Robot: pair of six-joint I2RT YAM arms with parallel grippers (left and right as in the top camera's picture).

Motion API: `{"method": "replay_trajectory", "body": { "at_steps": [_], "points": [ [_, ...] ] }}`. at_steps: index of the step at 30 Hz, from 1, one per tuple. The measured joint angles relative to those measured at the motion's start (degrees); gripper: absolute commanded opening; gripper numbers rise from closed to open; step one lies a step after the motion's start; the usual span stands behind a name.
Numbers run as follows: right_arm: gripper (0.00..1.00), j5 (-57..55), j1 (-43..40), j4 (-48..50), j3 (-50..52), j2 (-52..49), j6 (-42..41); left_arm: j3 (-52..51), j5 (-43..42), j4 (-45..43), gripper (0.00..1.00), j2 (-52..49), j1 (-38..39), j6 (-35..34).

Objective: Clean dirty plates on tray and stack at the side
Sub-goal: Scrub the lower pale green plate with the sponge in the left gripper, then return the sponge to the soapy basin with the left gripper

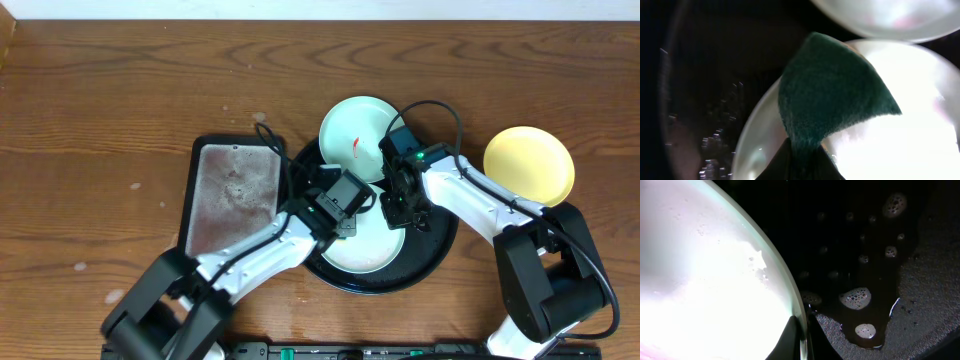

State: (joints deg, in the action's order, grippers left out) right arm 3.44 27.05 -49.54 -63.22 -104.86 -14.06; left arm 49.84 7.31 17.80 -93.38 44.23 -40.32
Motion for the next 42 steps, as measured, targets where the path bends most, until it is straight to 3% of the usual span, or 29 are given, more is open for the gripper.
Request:
{"method": "replay_trajectory", "body": {
  "at_steps": [7, 20, 32, 37, 39, 42],
  "points": [
    [0.01, 0.00, 0.00, -0.02, 0.00, 0.00, 0.00, 0.00, -2.73, -0.83, 0.07, 6.73, -0.92, -1.79],
    [0.01, -0.09, 0.00, -0.15, 0.00, 0.00, 0.00, 0.13, -7.21, -4.61, 0.07, -3.69, 3.50, -6.71],
    [0.01, -0.09, 0.00, -0.13, 0.00, 0.00, 0.00, 0.11, -7.48, -2.80, 0.07, 0.68, -2.67, 4.59],
    [0.19, -0.72, 0.00, -0.33, 0.13, -0.11, -0.42, 0.11, -8.94, 0.39, 0.07, 10.73, -7.28, 7.85],
    [0.18, -0.85, 0.00, 0.00, 0.35, -0.22, -0.42, 0.11, -9.57, 2.82, 0.07, 14.05, -9.55, 9.49],
    [0.08, -0.15, 0.00, 1.46, 0.42, -0.28, -0.42, 0.11, -10.45, 6.34, 0.08, 17.25, -14.23, 13.29]
  ]
}}
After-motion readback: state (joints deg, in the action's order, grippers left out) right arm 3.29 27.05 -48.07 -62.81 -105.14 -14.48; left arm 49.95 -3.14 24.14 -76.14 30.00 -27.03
